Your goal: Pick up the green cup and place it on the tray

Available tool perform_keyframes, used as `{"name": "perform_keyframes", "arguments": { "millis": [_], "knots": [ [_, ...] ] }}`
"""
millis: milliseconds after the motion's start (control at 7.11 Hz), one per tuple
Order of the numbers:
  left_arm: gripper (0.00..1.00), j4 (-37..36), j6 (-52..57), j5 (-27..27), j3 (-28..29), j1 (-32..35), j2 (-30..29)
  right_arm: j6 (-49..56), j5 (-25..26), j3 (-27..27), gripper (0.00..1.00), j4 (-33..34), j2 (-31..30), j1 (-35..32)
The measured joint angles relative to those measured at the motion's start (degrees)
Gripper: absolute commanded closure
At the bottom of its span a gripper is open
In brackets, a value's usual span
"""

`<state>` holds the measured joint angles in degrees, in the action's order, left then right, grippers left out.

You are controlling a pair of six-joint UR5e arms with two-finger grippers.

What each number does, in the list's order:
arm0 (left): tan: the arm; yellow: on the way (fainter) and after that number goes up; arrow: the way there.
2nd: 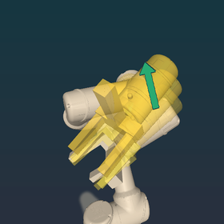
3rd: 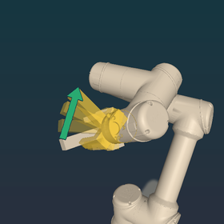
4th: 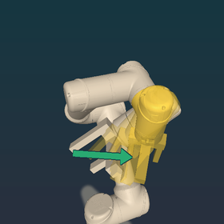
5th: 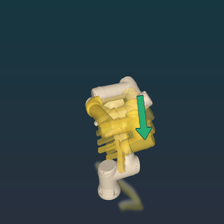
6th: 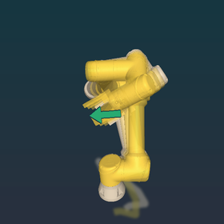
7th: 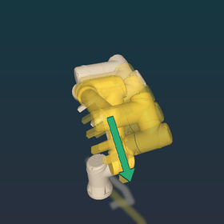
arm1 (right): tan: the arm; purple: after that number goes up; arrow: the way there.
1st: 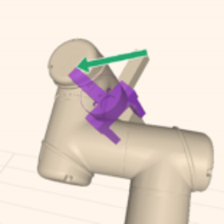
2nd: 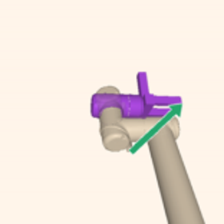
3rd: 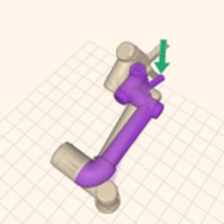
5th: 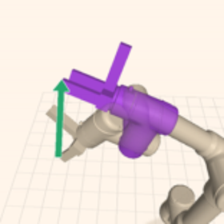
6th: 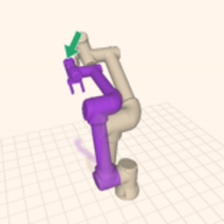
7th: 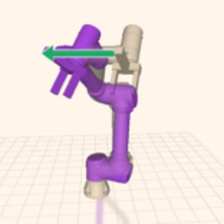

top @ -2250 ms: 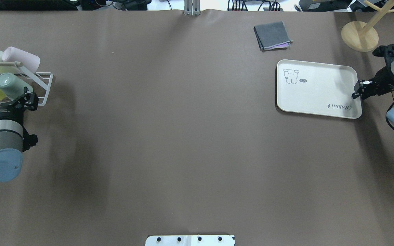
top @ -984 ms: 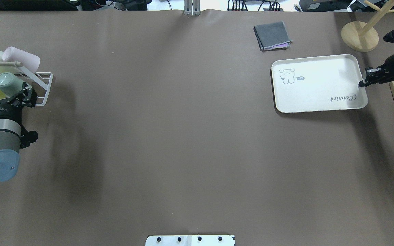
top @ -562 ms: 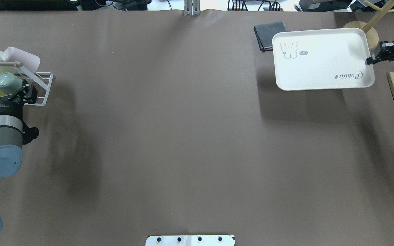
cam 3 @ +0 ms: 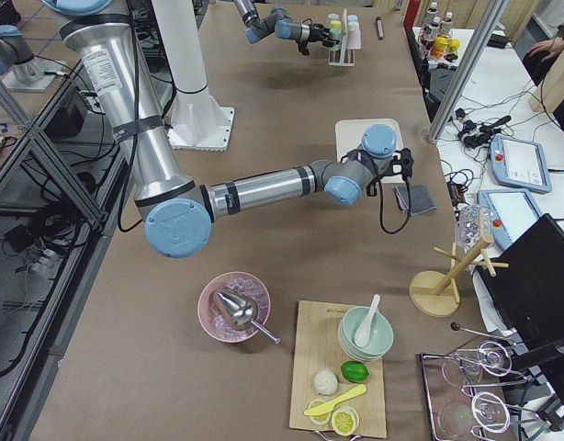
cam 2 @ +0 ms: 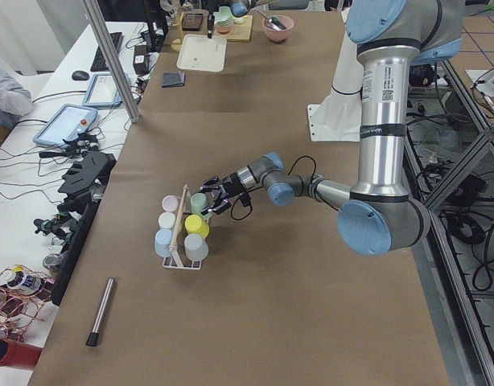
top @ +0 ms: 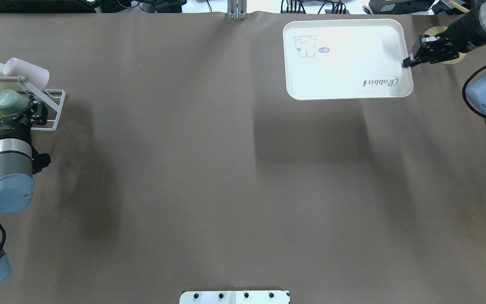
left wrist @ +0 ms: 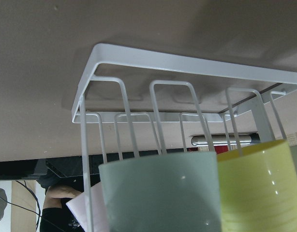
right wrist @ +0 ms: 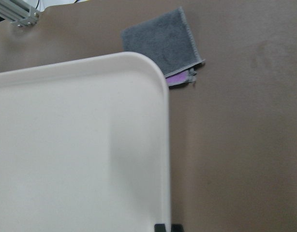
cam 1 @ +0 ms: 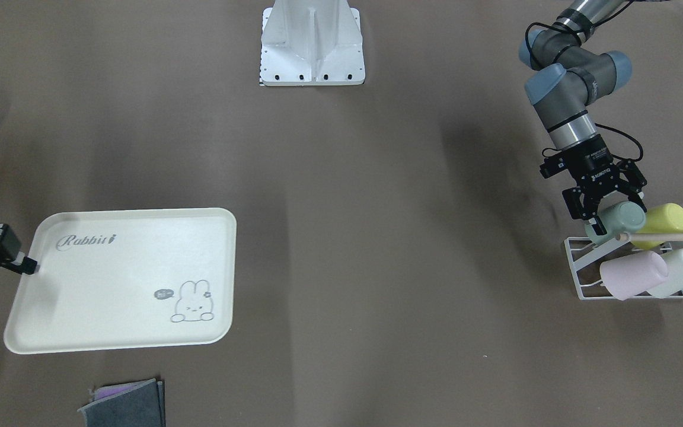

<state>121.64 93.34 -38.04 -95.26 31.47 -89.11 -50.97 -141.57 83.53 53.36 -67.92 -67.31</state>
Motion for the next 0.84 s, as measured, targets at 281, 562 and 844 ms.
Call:
{"name": "perform_keyframes", "arguments": {
  "millis": [281,562,844],
  "knots": [
    [0.02,0.0,-0.02,0.06,1.32,0.2,-1.18,-4.89,7.57,3.49,1.0,-0.03,2.3,8.05],
    [0.02,0.03,-0.13,0.07,2.37,0.24,-2.01,-6.73,13.23,5.07,1.0,-0.01,3.55,13.83],
    [0.02,0.14,-0.38,0.07,3.64,0.29,-2.55,-8.34,16.09,4.64,1.0,0.07,4.67,17.58]
  ]
}}
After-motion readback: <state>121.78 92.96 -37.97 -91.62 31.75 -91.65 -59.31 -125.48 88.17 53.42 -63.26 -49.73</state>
